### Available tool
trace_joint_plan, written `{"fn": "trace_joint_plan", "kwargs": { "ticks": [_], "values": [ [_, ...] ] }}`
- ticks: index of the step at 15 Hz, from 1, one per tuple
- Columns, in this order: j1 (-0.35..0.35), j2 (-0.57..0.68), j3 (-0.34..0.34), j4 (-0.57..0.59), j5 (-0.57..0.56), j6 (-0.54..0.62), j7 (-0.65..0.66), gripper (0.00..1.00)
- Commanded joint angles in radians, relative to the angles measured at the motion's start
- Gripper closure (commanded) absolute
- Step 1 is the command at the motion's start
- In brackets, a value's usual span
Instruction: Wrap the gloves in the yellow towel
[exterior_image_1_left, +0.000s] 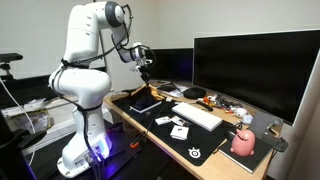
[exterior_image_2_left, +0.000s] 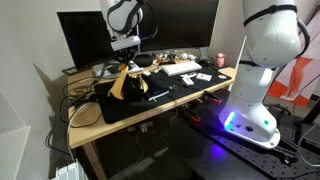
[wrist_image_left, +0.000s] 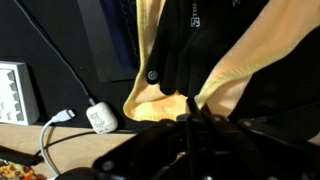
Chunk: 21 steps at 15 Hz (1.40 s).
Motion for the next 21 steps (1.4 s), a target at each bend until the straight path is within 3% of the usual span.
{"fn": "trace_joint_plan", "kwargs": {
  "ticks": [1, 11, 21],
  "values": [
    [-0.037, -0.089, 0.030, -0.100, 0.007, 0.010, -0.028, 0.99],
    [-0.142, -0.193, 0.035, -0.226, 0.056, 0.007, -0.170, 0.99],
    [-0.225, -0.176, 0.001, -0.252, 0.067, -0.014, -0.227, 0.99]
  ]
}}
